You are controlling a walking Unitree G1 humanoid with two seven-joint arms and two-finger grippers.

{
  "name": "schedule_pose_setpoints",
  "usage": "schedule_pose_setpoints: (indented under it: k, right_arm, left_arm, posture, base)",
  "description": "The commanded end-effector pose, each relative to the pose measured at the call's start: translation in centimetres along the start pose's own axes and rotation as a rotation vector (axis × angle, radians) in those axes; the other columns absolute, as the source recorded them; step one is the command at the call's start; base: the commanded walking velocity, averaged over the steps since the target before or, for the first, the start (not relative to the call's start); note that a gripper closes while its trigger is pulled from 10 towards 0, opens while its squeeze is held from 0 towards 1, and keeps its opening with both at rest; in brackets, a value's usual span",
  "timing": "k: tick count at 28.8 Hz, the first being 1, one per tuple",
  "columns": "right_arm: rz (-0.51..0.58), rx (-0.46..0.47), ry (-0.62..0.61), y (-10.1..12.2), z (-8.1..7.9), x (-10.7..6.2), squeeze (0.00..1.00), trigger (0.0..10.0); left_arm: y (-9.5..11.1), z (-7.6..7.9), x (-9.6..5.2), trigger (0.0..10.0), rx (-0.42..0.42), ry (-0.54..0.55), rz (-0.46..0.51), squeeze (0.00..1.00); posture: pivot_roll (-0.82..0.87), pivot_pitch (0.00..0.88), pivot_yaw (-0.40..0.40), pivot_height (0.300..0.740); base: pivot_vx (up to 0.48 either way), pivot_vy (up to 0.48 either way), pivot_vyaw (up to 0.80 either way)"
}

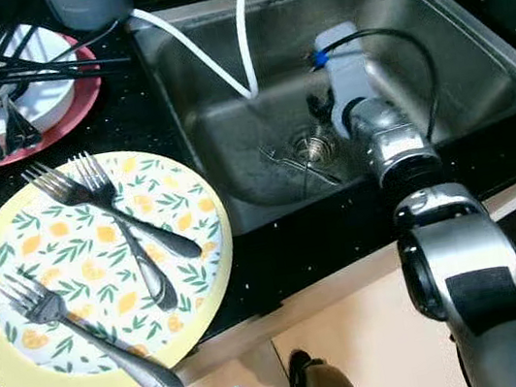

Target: Kitchen organization

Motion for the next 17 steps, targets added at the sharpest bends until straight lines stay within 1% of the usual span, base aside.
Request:
schedule_pose_setpoints:
  k: [1,2,3,4,5,6,7,8,11,12,13,15,17]
  right_arm:
    - [0.089,0.105,0.107,2.3,-0.4,-0.6,0.00,10.0]
    - [0.089,0.105,0.107,2.3,-0.4,-0.6,0.00,10.0]
    - [0.151,0.175,0.210,3.9,-1.1,-1.3,0.00,10.0]
    - [0.151,0.175,0.210,3.9,-1.1,-1.3,0.00,10.0]
    - [0.206,0.237,0.313,5.2,-1.8,-2.3,0.00,10.0]
    - [0.243,0.264,0.397,6.1,-2.4,-3.2,0.00,10.0]
    - [0.243,0.264,0.397,6.1,-2.4,-3.2,0.00,10.0]
    - [0.268,0.278,0.510,6.6,-3.6,-4.4,0.00,10.0]
    - [0.290,0.265,0.723,6.5,-6.3,-6.8,0.00,10.0]
    - [0.290,0.265,0.723,6.5,-6.3,-6.8,0.00,10.0]
    - [0.294,0.269,0.863,6.3,-8.0,-8.7,0.00,10.0]
    - [0.287,0.278,0.974,6.0,-9.5,-10.2,0.00,10.0]
    - [0.258,0.292,1.053,5.5,-10.7,-11.0,0.00,10.0]
  left_arm:
    - [-0.5,1.5,0.1,10.0,0.067,-0.043,-0.031,0.00]
    - [-0.5,1.5,0.1,10.0,0.067,-0.043,-0.031,0.00]
    - [-0.4,1.0,0.1,10.0,0.081,-0.031,-0.038,0.00]
    - [-0.4,1.0,0.1,10.0,0.081,-0.031,-0.038,0.00]
    - [-0.4,0.6,0.1,10.0,0.085,-0.021,-0.047,0.00]
    - [-0.5,0.3,0.0,10.0,0.090,-0.014,-0.060,0.00]
    - [-0.5,0.3,0.0,10.0,0.090,-0.014,-0.060,0.00]
    - [-0.7,-0.1,0.0,10.0,0.086,-0.010,-0.079,0.00]
    - [-0.9,-0.6,-0.1,10.0,0.075,-0.003,-0.102,0.00]
    - [-0.9,-0.6,-0.1,10.0,0.075,-0.003,-0.102,0.00]
    - [-1.0,-0.8,-0.1,10.0,0.071,0.005,-0.113,0.00]
    - [-1.0,-1.1,-0.2,10.0,0.069,0.011,-0.119,0.00]
    - [-0.9,-1.3,-0.2,10.0,0.071,0.014,-0.122,0.00]
  posture:
    - [0.09,0.229,-0.116,0.740]
    - [0.09,0.229,-0.116,0.740]
    - [0.09,0.215,-0.112,0.740]
    - [0.09,0.215,-0.112,0.740]
    - [0.09,0.203,-0.108,0.740]
    - [0.09,0.193,-0.104,0.740]
    - [0.09,0.193,-0.104,0.740]
    - [0.08,0.175,-0.098,0.740]
    - [0.09,0.159,-0.095,0.740]
    - [0.09,0.159,-0.095,0.740]
    - [0.09,0.148,-0.090,0.740]
    - [0.09,0.141,-0.090,0.740]
    - [0.09,0.134,-0.087,0.740]
  base:
    - [0.000,0.000,0.00]
    - [0.000,0.000,0.00]
    - [0.000,0.000,0.00]
    - [0.000,0.000,0.00]
    - [0.000,0.000,0.00]
    - [0.000,0.000,0.00]
    - [0.000,0.000,0.00]
    - [0.000,0.000,0.00]
    - [0.000,0.000,0.00]
    - [0.000,0.000,0.00]
    - [0.000,0.000,0.00]
    - [0.000,0.000,0.00]
    - [0.000,0.000,0.00]
Point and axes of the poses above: a point about 5 cm out from each wrist's last joint towards the gripper, its own x axis pointing out of the wrist towards the gripper, its own y axis along the axis of the wrist's last joint, z = x × y, the point moved 4 cm from there along x, pointing out of the wrist towards the gripper, and after that the axes turned 14 degrees about x, right-handed, at the moved point
